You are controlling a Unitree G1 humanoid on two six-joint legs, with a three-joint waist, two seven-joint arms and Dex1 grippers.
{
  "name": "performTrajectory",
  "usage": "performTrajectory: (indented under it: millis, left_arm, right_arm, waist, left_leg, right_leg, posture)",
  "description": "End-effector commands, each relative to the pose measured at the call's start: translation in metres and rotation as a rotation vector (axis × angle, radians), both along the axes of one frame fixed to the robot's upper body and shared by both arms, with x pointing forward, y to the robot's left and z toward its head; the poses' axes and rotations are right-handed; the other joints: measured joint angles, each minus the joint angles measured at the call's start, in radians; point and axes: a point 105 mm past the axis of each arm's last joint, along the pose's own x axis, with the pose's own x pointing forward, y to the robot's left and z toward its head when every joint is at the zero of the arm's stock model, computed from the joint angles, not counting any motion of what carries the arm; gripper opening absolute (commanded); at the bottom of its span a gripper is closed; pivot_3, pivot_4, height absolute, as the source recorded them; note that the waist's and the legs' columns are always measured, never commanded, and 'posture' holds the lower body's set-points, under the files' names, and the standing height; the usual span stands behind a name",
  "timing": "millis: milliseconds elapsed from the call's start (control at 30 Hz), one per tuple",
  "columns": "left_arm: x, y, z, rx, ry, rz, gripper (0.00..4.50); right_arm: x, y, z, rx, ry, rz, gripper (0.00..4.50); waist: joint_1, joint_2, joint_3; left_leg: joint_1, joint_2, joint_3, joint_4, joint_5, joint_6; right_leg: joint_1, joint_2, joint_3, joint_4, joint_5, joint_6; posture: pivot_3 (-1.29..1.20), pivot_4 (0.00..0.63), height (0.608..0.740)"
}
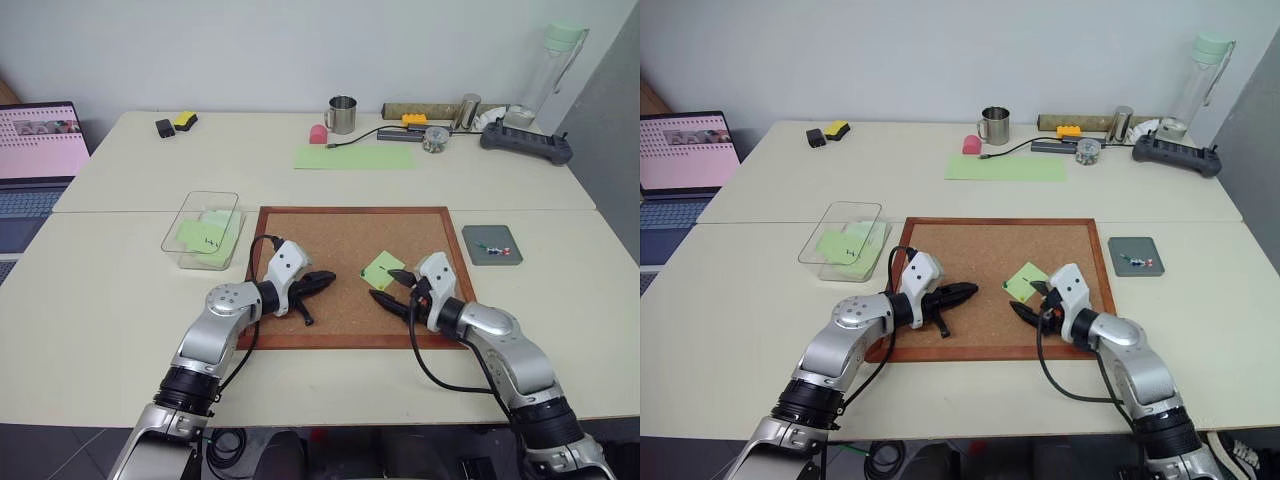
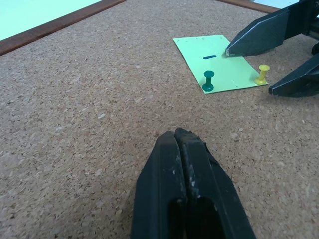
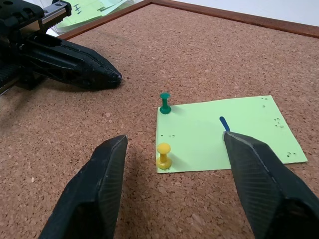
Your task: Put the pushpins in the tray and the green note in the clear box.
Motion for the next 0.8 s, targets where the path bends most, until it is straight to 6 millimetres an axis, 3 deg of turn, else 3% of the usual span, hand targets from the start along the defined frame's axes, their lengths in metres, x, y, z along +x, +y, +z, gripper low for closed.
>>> performTrajectory:
  millis: [33, 200, 367, 533, 800]
  left_arm:
    - [-0.001, 0.002, 0.004, 0.006, -0.017, 0.005, 0.0]
    - [0.0, 0.001, 0.004, 0.004, -0.018, 0.003, 0.0]
    - [0.0, 0.001, 0.005, 0.003, -0.019, 0.006, 0.0]
    - [0.001, 0.002, 0.005, 0.005, -0.019, 0.009, 0.0]
    - [0.0, 0.005, 0.004, 0.01, -0.015, 0.014, 0.0]
  right_arm:
    - [0.0, 0.007, 0.007, 0.015, -0.032, 0.024, 2.31]
    - [0.0, 0.007, 0.008, 0.017, -0.034, 0.031, 1.41]
    - [-0.005, 0.01, 0.008, 0.022, -0.024, 0.057, 0.14]
    - [-0.004, 0.009, 0.013, 0.03, -0.042, 0.051, 0.05]
    - [-0.011, 0.013, 0.054, 0.14, -0.156, 0.067, 0.05]
  waist:
    - [0.0, 0.0, 0.0]
    - [0.0, 0.0, 0.0]
    - [0.0, 0.0, 0.0]
    - [0.0, 0.0, 0.0]
    - [0.0, 0.0, 0.0]
  left_leg:
    - [0.0, 0.0, 0.0, 0.0, 0.0, 0.0]
    - [0.0, 0.0, 0.0, 0.0, 0.0, 0.0]
    - [0.0, 0.0, 0.0, 0.0, 0.0, 0.0]
    - [0.0, 0.0, 0.0, 0.0, 0.0, 0.0]
    - [0.0, 0.0, 0.0, 0.0, 0.0, 0.0]
  right_leg:
    - [0.0, 0.0, 0.0, 0.0, 0.0, 0.0]
    - [0.0, 0.0, 0.0, 0.0, 0.0, 0.0]
    - [0.0, 0.0, 0.0, 0.0, 0.0, 0.0]
    - [0.0, 0.0, 0.0, 0.0, 0.0, 0.0]
    - [0.0, 0.0, 0.0, 0.0, 0.0, 0.0]
  posture:
    - [0.0, 0.15, 0.74]
    - [0.0, 0.15, 0.74]
    - [0.0, 0.15, 0.74]
    - [0.0, 0.15, 0.74]
    - [0.0, 0.15, 0.74]
